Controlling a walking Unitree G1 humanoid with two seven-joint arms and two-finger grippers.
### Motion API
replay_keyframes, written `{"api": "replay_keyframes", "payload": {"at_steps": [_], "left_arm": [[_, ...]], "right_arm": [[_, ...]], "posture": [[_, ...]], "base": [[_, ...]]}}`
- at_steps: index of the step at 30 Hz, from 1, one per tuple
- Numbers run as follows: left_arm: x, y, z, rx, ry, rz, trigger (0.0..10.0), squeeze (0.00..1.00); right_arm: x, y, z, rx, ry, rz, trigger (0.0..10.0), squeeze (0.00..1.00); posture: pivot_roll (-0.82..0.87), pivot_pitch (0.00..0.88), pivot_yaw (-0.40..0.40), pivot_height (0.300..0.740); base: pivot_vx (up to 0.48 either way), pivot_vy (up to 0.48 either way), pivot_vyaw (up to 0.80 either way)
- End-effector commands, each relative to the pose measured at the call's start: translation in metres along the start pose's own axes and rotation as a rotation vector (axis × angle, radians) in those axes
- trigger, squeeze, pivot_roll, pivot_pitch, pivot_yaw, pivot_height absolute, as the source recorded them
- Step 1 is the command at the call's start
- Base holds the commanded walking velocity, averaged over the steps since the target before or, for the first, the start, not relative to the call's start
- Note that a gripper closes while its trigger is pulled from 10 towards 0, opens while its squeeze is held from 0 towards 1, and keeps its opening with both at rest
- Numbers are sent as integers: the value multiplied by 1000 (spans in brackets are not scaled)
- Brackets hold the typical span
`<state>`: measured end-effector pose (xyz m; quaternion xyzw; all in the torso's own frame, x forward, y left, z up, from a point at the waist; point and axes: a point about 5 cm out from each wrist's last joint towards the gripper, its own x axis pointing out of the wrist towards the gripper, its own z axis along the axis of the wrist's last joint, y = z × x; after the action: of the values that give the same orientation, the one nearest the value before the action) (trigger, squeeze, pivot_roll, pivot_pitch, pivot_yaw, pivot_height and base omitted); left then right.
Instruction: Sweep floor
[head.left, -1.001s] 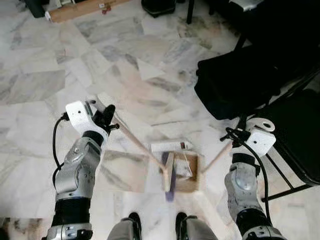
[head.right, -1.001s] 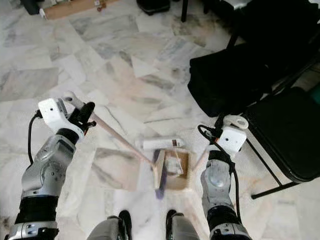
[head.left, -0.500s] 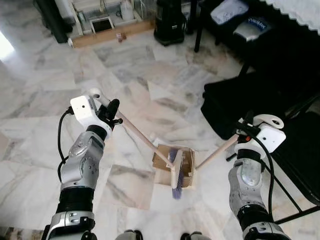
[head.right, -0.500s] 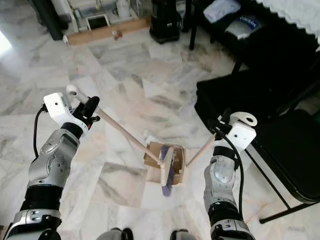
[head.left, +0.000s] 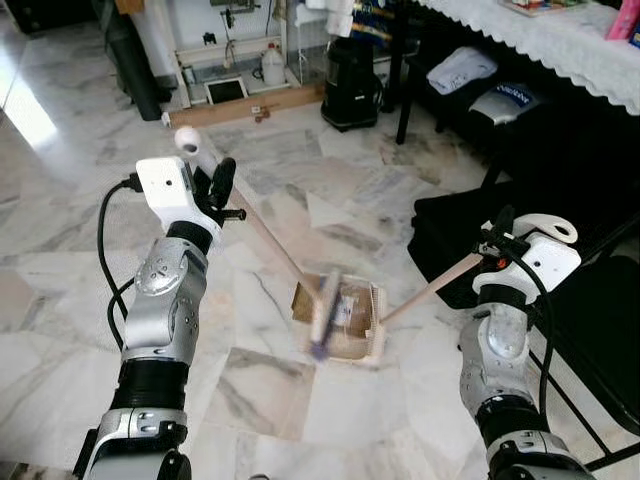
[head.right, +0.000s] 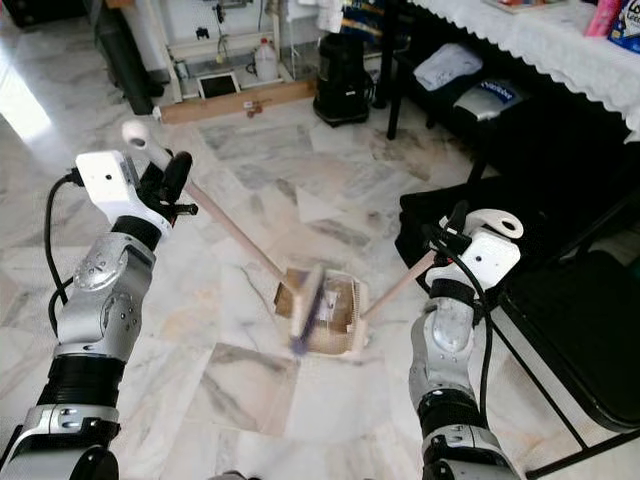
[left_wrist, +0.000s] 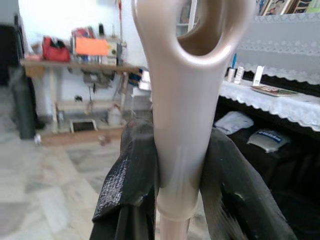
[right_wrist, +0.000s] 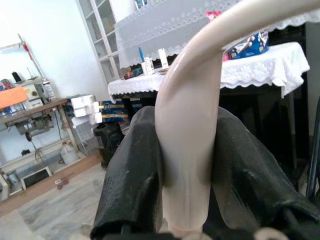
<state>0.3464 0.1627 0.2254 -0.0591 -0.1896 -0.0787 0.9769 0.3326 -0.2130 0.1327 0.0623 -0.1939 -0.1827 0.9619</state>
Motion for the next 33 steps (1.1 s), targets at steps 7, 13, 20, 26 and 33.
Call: {"api": "replay_keyframes", "payload": {"at_steps": [7,13,20,26,33], "left_arm": [[1,0,29,101,-129,-5,10000,0],[-9,8,28,148,-160,71,10000,0],[-21,16,14,233,-124,95,10000,0],[-44,22,-17,315,-51,113,10000,0],[-73,45,-36,340,29,206,10000,0]], "right_arm": [[20,-11,27,-2,-113,-14,10000,0],[16,-16,25,-39,-105,-4,10000,0],[6,-19,23,-35,-103,-9,10000,0],[-9,-24,13,-94,-56,33,10000,0],[-18,-20,6,-131,-23,107,10000,0]], "posture": [[75,0,-17,740],[70,0,-20,740],[22,0,26,740],[52,0,0,740],[85,0,-18,740]], "base": [[0,0,0],[0,0,0],[0,0,0],[0,0,0],[0,0,0]]}}
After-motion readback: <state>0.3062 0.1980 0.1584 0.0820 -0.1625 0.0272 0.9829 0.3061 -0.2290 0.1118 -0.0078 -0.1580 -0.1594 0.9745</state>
